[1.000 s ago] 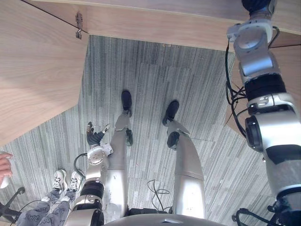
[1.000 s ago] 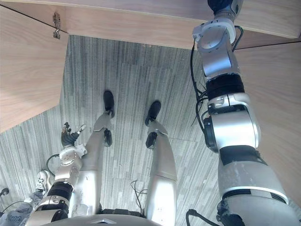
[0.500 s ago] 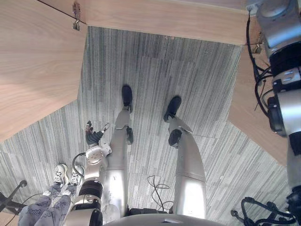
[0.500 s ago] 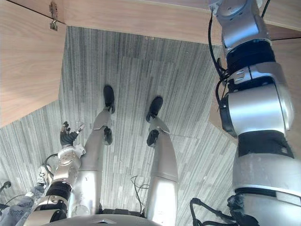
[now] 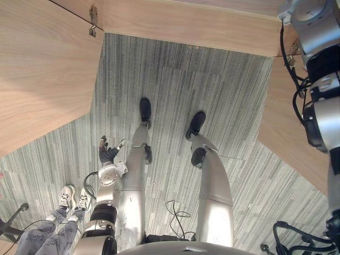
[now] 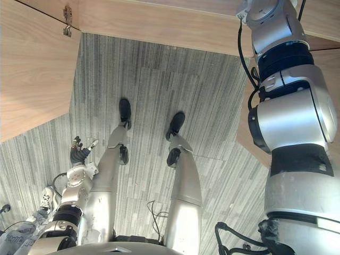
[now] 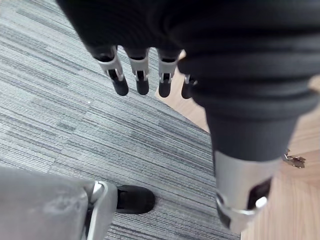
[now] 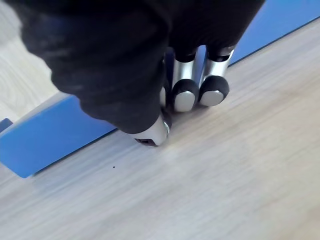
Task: Walk over to the cabinet, pick up the folder, carry it to the office cabinet, place the folder inside the office cabinet, then close the office cabinet door
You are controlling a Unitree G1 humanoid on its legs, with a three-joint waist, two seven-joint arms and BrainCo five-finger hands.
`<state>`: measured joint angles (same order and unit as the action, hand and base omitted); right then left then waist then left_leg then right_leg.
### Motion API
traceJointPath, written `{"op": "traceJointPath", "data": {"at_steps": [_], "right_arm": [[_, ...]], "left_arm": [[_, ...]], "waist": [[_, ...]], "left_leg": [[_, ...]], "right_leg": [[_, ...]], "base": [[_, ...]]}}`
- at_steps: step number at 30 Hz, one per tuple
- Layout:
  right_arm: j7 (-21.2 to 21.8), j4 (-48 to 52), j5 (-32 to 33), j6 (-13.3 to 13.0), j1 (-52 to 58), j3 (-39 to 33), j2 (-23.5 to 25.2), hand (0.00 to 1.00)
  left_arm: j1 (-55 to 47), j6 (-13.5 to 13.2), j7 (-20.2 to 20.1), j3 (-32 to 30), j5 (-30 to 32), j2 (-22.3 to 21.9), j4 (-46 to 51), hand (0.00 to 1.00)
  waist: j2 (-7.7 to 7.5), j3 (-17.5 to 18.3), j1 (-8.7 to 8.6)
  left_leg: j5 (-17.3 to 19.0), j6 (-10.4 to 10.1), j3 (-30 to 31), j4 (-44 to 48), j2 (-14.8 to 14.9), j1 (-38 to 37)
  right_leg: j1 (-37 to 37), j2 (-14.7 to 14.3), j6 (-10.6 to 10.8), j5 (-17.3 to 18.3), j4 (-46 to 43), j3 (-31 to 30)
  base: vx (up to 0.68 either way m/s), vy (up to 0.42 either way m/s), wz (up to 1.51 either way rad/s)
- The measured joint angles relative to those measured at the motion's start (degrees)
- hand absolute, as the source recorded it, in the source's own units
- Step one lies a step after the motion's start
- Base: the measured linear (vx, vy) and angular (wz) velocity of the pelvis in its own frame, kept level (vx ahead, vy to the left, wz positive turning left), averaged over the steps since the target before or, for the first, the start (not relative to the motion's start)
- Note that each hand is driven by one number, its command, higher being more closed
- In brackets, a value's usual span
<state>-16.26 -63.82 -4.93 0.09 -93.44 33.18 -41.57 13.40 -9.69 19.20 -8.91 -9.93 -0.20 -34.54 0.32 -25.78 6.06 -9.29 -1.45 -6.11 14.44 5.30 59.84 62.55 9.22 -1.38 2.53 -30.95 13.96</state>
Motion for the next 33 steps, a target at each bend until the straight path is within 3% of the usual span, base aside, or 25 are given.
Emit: {"op": "traceJointPath", "data": {"at_steps": [4,7,11,15,20,22,25,29,33], "right_arm": [[-1.10,5.63,0.26,-0.57,6.17,-6.17,-0.01,1.00],[-1.51,12.15,1.23,-1.13,13.77,-9.06,0.49,1.00],[-2.54,35.08,2.31,-1.85,33.34,-15.33,1.69,1.00],[-4.22,57.31,2.11,-4.05,53.95,-22.06,3.99,1.00],[-4.19,77.64,-2.37,-8.57,75.28,-28.08,13.60,1.00],[-3.71,82.99,-3.09,-10.28,83.00,-28.29,19.08,1.00],[-2.33,85.71,-3.60,-12.46,92.57,-28.31,25.38,1.00],[1.18,83.17,-3.80,-13.51,102.93,-29.11,32.65,1.00],[3.19,68.56,-3.24,-13.28,106.59,-31.72,36.91,1.00]], "left_arm": [[0.00,0.03,-0.01,0.01,0.00,-0.97,0.09,0.00],[-0.01,0.05,-0.05,-0.01,0.01,-0.96,0.05,0.00],[-0.61,0.61,-0.18,-0.04,0.15,-0.30,-0.25,0.00],[-3.15,1.64,-1.25,0.09,1.88,0.27,-0.41,0.00],[-5.69,2.40,-2.45,0.37,5.74,0.99,-0.50,0.00],[-7.20,2.55,-2.78,0.57,6.03,0.84,-0.70,0.00],[-9.35,2.88,-3.55,0.70,7.88,0.60,-2.37,0.00],[-12.53,3.34,-4.71,1.26,9.10,0.58,-5.81,0.00],[-14.29,4.38,-6.04,2.49,10.26,0.83,-10.31,0.00]], "waist": [[0.00,0.00,-0.11],[0.00,0.00,-0.15],[-0.01,0.00,-1.00],[-0.08,0.03,-1.92],[-0.42,0.35,-2.95],[-1.44,2.26,-3.32],[-2.17,6.02,-4.10],[-2.75,9.95,-4.78],[-2.48,13.00,-6.11]], "left_leg": [[0.00,0.49,0.23,1.59,0.06,-0.22],[2.33,0.63,0.36,5.81,0.57,-0.30],[7.53,0.75,0.41,13.53,1.72,-1.67],[10.32,1.06,-0.15,16.26,2.03,-7.09],[13.19,0.77,-0.81,17.08,2.34,-16.15],[13.68,0.92,-1.96,15.84,2.56,-20.15],[14.34,0.80,-3.07,13.57,2.87,-25.41],[14.42,0.82,-5.18,9.13,3.28,-33.77],[13.88,0.18,-6.76,4.15,3.02,-40.37]], "right_leg": [[-0.91,0.11,-0.02,0.34,-0.64,0.25],[-2.20,0.09,-0.10,1.17,-2.23,0.14],[-5.68,-0.33,0.53,3.23,-4.56,-0.55],[-11.78,-0.38,1.49,4.49,-5.40,-1.45],[-21.08,-0.58,2.13,6.21,-4.52,-1.83],[-24.66,-0.91,2.30,6.28,-2.72,-2.37],[-29.83,-1.66,2.59,5.97,0.79,-2.57],[-37.42,-2.93,3.23,3.87,6.84,-3.96],[-43.56,-4.00,3.72,1.57,13.39,-5.35]], "base": [[-0.01,-0.048,0.03],[-0.03,-0.054,-0.06],[-0.04,-0.029,-0.14],[-0.02,-0.008,-0.08],[0.06,-0.019,-0.05],[0.07,-0.015,-0.19],[0.12,-0.007,-0.18],[0.15,0.007,-0.29],[0.11,0.015,-0.23]]}}
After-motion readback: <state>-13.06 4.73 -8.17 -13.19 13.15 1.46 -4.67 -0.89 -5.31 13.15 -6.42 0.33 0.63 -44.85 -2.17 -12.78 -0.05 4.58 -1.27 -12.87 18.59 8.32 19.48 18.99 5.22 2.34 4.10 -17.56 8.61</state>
